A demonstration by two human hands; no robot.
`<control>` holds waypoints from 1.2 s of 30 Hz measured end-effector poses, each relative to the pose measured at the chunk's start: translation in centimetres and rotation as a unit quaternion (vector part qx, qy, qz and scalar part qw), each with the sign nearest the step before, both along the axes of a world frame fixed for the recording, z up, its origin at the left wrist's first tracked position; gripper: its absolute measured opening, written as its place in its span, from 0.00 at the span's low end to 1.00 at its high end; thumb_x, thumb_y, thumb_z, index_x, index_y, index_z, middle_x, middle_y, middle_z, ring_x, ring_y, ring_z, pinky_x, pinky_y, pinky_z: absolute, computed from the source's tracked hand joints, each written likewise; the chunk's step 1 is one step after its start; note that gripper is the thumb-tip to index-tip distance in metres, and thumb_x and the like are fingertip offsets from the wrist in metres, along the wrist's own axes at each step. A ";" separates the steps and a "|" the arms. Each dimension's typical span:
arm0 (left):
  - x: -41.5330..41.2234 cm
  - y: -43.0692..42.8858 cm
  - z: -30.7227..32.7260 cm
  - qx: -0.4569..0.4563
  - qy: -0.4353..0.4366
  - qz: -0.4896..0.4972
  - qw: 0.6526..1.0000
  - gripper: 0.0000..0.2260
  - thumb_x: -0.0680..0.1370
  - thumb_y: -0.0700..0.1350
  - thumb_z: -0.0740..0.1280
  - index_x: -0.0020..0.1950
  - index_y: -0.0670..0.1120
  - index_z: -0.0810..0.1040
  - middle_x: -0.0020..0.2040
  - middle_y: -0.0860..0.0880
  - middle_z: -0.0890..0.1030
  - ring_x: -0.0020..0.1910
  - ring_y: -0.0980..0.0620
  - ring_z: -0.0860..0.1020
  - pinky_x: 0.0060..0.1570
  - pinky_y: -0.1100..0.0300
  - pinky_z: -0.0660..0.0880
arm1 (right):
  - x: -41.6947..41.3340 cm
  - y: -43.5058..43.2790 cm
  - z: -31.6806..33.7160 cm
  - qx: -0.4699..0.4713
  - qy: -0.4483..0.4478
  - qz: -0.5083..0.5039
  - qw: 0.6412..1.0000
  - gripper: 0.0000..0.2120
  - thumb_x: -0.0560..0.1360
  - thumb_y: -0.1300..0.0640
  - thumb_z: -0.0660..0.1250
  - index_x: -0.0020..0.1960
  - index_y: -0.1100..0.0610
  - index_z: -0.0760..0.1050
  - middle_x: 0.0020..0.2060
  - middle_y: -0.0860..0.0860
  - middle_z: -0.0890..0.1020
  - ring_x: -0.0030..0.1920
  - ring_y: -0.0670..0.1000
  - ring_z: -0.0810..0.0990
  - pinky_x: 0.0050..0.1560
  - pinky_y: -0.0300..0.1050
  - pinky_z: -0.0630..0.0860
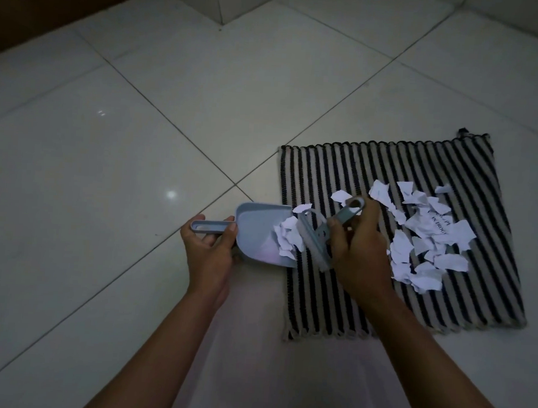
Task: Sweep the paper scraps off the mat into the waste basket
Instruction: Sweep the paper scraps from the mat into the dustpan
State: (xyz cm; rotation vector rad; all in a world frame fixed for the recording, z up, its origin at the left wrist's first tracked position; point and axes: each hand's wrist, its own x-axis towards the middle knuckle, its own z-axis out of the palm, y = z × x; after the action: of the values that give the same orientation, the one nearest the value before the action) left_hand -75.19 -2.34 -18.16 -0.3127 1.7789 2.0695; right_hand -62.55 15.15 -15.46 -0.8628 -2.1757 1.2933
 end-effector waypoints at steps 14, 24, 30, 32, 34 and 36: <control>0.4 0.0 0.0 0.009 -0.008 0.013 1.000 0.20 0.77 0.36 0.71 0.61 0.50 0.65 0.59 0.40 0.83 0.56 0.43 0.83 0.44 0.51 0.83 | -1.2 -3.1 0.0 0.029 0.014 0.006 0.999 0.08 0.83 0.56 0.60 0.60 0.51 0.64 0.42 0.47 0.76 0.38 0.46 0.79 0.33 0.40 0.77; -0.8 1.1 0.5 0.011 0.007 0.010 1.000 0.20 0.78 0.36 0.70 0.62 0.50 0.65 0.59 0.43 0.82 0.54 0.47 0.83 0.46 0.51 0.82 | -4.0 3.3 0.7 0.064 -0.045 0.001 0.997 0.09 0.83 0.54 0.59 0.61 0.46 0.62 0.46 0.46 0.76 0.44 0.47 0.78 0.40 0.40 0.77; -1.7 1.3 0.6 0.009 0.010 -0.001 1.000 0.22 0.78 0.37 0.70 0.65 0.53 0.65 0.56 0.48 0.83 0.47 0.57 0.84 0.46 0.54 0.82 | -3.5 2.4 0.7 0.045 -0.019 0.067 0.997 0.11 0.82 0.58 0.61 0.61 0.48 0.63 0.42 0.41 0.75 0.40 0.40 0.78 0.34 0.31 0.74; -1.7 1.2 0.4 0.013 0.005 -0.003 1.000 0.22 0.79 0.37 0.70 0.65 0.53 0.65 0.56 0.47 0.83 0.46 0.57 0.84 0.41 0.57 0.82 | -3.3 2.9 0.8 0.042 -0.003 0.022 0.999 0.11 0.83 0.58 0.61 0.62 0.50 0.63 0.44 0.43 0.76 0.42 0.39 0.78 0.35 0.27 0.74; -1.4 1.0 0.2 0.015 -0.003 0.002 1.000 0.22 0.79 0.37 0.70 0.65 0.53 0.64 0.58 0.45 0.83 0.49 0.53 0.83 0.39 0.58 0.81 | -3.3 2.4 0.7 0.048 -0.001 0.010 0.999 0.09 0.83 0.57 0.60 0.59 0.48 0.62 0.43 0.45 0.76 0.40 0.41 0.78 0.33 0.30 0.74; -1.2 1.0 0.2 0.021 -0.008 0.008 1.000 0.22 0.79 0.37 0.70 0.65 0.52 0.64 0.59 0.44 0.82 0.53 0.50 0.83 0.40 0.57 0.81 | -3.2 0.9 0.4 0.051 -0.003 0.039 0.998 0.07 0.83 0.55 0.59 0.56 0.46 0.62 0.39 0.45 0.76 0.35 0.43 0.78 0.30 0.36 0.74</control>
State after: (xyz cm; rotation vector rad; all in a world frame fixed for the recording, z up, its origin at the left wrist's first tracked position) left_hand -76.35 -1.30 -17.92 -0.3319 1.7262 2.1066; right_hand -65.78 16.09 -15.08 -0.7494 -2.2788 1.2063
